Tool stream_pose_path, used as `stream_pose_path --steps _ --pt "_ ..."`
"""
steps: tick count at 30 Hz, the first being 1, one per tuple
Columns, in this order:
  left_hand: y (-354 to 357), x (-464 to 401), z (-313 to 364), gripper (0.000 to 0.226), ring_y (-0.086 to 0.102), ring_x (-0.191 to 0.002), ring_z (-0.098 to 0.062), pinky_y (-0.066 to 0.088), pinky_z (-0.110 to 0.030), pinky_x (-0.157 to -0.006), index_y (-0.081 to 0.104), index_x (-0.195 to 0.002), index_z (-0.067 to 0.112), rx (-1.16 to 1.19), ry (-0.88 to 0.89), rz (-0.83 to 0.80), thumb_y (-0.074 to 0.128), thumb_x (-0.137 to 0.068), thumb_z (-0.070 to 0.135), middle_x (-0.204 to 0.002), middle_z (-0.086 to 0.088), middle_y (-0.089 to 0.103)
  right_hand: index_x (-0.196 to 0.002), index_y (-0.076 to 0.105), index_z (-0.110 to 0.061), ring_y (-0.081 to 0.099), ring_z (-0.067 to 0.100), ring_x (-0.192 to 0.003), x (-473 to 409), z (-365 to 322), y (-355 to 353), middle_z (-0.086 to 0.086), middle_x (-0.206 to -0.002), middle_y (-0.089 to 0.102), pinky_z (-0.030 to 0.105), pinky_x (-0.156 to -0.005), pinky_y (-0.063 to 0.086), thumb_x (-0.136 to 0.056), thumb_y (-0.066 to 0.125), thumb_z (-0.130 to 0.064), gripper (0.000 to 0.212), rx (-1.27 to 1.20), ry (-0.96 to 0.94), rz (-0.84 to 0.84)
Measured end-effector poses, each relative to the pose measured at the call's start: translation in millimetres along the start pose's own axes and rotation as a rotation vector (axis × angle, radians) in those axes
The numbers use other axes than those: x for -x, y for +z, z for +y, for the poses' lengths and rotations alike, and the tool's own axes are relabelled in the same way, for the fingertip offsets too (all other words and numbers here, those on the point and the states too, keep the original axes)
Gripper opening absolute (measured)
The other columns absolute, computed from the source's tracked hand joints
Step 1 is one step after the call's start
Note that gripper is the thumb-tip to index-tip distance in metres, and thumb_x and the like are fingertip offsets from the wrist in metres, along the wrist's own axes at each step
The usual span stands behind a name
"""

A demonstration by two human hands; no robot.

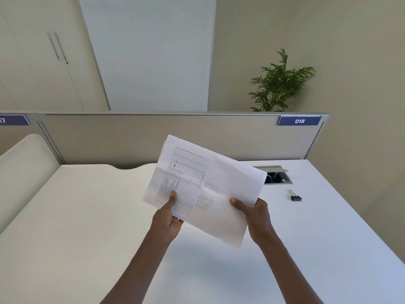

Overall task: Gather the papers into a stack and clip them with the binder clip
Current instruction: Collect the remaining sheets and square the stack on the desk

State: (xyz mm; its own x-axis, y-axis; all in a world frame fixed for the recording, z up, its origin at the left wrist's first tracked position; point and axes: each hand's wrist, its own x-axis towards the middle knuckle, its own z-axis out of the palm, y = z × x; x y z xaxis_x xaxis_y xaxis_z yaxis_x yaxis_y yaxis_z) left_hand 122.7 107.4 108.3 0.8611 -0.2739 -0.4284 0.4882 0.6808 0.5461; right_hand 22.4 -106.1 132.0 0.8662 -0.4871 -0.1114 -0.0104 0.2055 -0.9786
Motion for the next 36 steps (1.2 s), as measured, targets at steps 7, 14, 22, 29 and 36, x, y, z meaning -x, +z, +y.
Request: stream_pose_path --steps 7,14,22,29,36 --pt "-21.0 -4.3 14.3 0.048 0.065 -0.109 -0.027 0.053 -0.036 -0.078 0.062 -0.126 0.009 -0.173 0.164 0.192 0.077 -0.081 0.007 -0.115 -0.007 0.071 -0.099 0.072 0.0 0.073 0.033 -0.085 -3.6 -8.7 -13.1 0.014 -0.095 0.077 0.04 -0.073 0.06 -0.076 0.079 -0.001 0.025 0.049 -0.008 0.0" --pt "-24.2 4.6 52.5 0.06 0.072 -0.088 -0.019 0.052 -0.031 -0.069 0.067 -0.114 0.017 -0.845 0.31 0.066 0.089 -0.063 0.041 -0.103 0.0 0.076 -0.098 0.073 0.002 0.072 0.039 -0.088 -10.0 -10.7 -32.0 0.022 -0.099 0.074 0.051 -0.083 0.058 -0.068 0.083 -0.005 0.033 0.105 0.038 -0.139" --pt "-41.0 7.0 47.3 0.046 0.071 -0.102 -0.033 0.057 -0.048 -0.084 0.069 -0.118 0.01 -0.854 0.092 -0.272 0.083 -0.075 0.017 -0.112 -0.012 0.074 -0.1 0.073 0.002 0.072 0.041 -0.091 -12.6 1.7 -38.1 0.023 -0.1 0.074 0.052 -0.083 0.057 -0.066 0.083 -0.011 0.038 0.174 0.108 -0.211" --pt "-34.6 -0.9 20.7 0.022 0.059 -0.054 -0.024 0.044 -0.025 -0.051 0.067 -0.068 0.013 -1.226 0.419 0.104 0.083 -0.078 0.024 -0.061 -0.004 0.067 -0.092 0.074 -0.004 0.074 0.027 -0.079 -15.1 19.8 -29.5 0.008 -0.087 0.077 0.03 -0.063 0.057 -0.076 0.082 -0.009 0.019 0.42 0.06 -0.005" --pt "-35.8 -4.0 -9.0 0.042 0.043 -0.051 -0.022 0.032 -0.025 -0.043 0.058 -0.063 -0.006 -1.026 0.498 0.287 0.08 -0.081 0.024 -0.053 -0.007 0.051 -0.082 0.066 -0.006 0.06 0.024 -0.068 -18.3 44.7 -8.1 0.007 -0.077 0.069 0.027 -0.054 0.044 -0.079 0.079 -0.014 0.015 0.441 0.006 0.222"
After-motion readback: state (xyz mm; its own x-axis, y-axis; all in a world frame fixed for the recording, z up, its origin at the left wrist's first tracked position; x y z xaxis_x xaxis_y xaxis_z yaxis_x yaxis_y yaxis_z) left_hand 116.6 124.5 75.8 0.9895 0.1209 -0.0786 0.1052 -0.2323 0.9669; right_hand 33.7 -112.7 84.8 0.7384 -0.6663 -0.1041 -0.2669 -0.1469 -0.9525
